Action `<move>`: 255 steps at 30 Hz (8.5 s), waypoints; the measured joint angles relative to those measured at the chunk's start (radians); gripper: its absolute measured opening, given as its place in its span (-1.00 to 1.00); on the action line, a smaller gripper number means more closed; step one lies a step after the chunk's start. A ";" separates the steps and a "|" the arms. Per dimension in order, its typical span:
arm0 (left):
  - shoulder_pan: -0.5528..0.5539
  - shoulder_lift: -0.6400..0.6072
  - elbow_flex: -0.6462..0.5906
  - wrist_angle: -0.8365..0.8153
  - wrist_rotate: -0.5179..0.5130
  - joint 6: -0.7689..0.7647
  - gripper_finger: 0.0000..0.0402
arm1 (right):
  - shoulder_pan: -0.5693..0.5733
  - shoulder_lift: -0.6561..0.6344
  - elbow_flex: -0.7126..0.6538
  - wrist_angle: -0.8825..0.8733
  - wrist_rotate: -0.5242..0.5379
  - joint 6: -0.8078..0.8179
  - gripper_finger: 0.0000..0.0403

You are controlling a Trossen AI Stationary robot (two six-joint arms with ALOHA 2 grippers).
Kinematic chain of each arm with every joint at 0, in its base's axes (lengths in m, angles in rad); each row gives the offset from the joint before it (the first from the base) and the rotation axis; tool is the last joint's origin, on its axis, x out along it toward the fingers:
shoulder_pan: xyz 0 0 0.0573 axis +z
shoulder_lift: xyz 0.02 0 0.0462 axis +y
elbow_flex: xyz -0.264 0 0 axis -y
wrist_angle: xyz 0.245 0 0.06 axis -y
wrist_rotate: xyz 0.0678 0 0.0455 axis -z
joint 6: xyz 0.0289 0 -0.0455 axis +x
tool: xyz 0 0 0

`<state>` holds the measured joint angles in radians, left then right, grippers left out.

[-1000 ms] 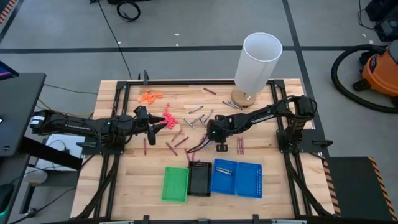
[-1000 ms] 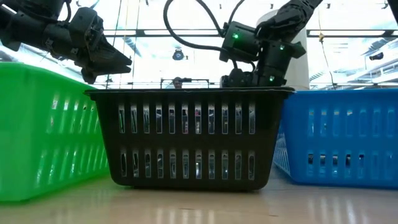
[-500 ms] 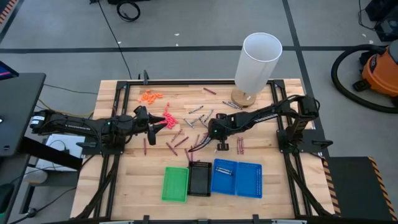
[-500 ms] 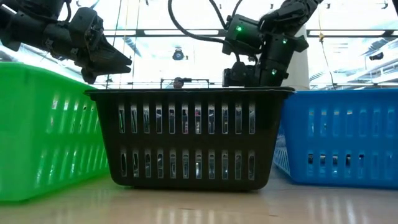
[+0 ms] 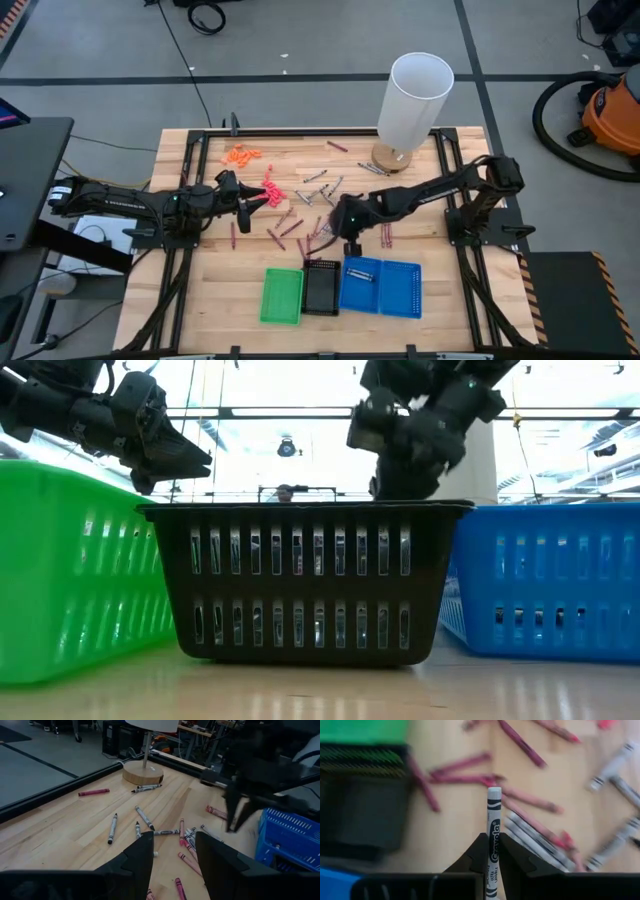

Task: Sort crayons
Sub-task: Put the white crayon into the black bin, then put the pink crayon into the right blue bin

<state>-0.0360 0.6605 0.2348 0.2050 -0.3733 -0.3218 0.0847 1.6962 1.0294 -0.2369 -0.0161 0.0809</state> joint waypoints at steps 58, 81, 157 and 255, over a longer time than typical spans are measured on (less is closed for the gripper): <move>0.000 0.000 0.000 0.015 0.000 -0.009 -0.22 | 0.233 0.286 0.317 -0.014 0.025 0.194 -0.79; 0.000 0.000 0.000 0.012 0.000 -0.009 -0.22 | 0.193 0.348 0.317 -0.087 -0.023 0.231 -0.73; 0.000 0.000 0.000 0.007 0.000 -0.008 -0.22 | -0.109 -0.300 -0.218 -0.175 0.364 0.181 -0.48; 0.000 0.000 0.000 0.008 -0.001 -0.004 -0.22 | -0.125 0.019 -0.018 -0.058 0.085 -0.164 -0.49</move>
<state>-0.0357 0.6605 0.2348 0.2127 -0.3740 -0.3260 -0.0404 1.7157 1.0117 -0.2947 0.0692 -0.0827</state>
